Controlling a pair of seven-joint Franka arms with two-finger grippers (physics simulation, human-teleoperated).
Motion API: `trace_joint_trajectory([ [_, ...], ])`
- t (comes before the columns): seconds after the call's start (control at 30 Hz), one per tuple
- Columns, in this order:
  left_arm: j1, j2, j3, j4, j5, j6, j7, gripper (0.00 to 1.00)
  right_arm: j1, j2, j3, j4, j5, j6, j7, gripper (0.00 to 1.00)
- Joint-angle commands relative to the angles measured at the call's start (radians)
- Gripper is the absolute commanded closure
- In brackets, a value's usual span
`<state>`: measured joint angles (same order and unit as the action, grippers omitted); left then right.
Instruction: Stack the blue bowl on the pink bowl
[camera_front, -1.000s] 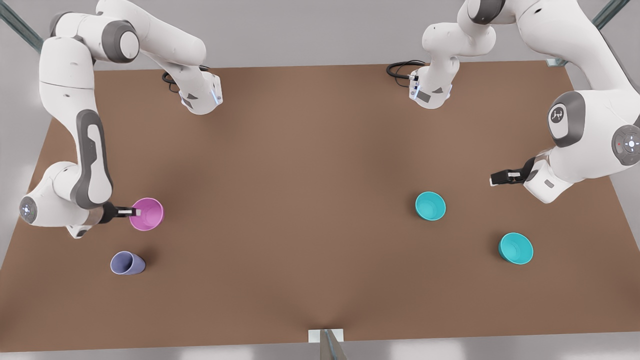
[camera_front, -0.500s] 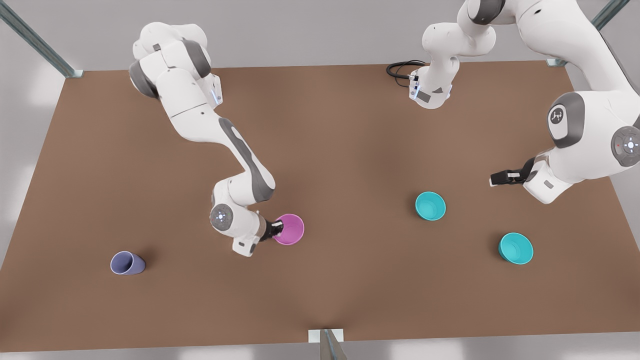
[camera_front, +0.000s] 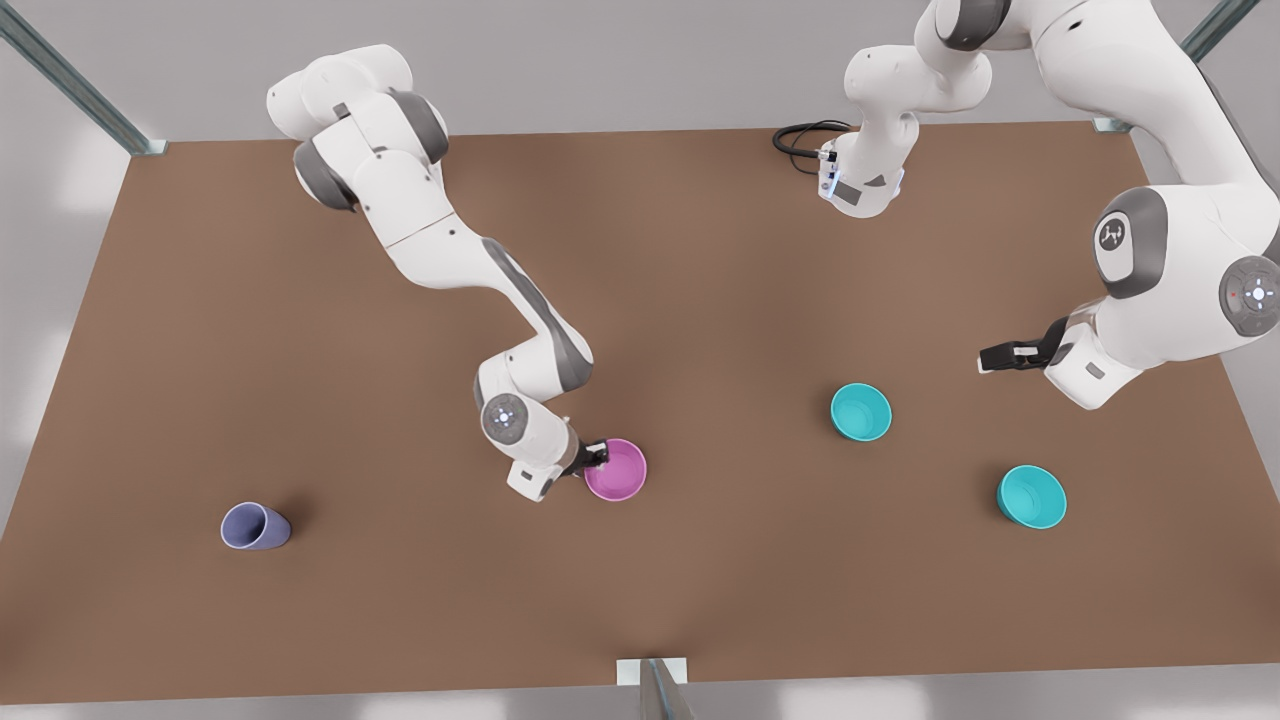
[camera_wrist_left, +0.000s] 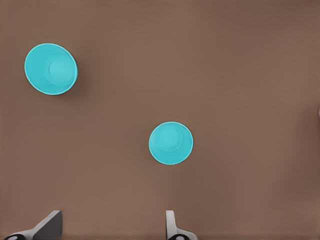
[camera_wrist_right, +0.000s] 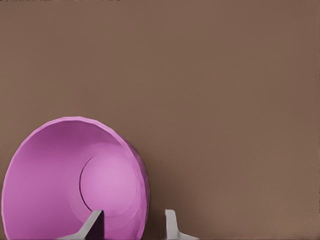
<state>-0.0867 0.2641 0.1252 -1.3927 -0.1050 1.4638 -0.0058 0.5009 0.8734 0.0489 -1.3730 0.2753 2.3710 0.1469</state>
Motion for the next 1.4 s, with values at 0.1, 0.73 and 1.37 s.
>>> trace_joint_trajectory([
  [0.1, 0.015, 0.021, 0.005, 0.007, -0.002, 0.004, 0.000, 0.00, -0.013, -0.028, -0.003, 0.034, 0.025, -0.003, 0.195, 0.00],
  [0.73, 0.007, 0.149, 0.005, -0.660, -0.208, 0.906, 0.314, 0.00, -0.733, -0.926, 0.006, -0.383, -0.294, -0.785, -0.408, 0.00],
  [1.37, -0.038, 0.228, -0.030, -0.658, -0.303, 0.871, 0.303, 0.24, -0.762, -0.844, 0.003, -0.399, -0.291, -0.783, -0.420, 0.00],
])
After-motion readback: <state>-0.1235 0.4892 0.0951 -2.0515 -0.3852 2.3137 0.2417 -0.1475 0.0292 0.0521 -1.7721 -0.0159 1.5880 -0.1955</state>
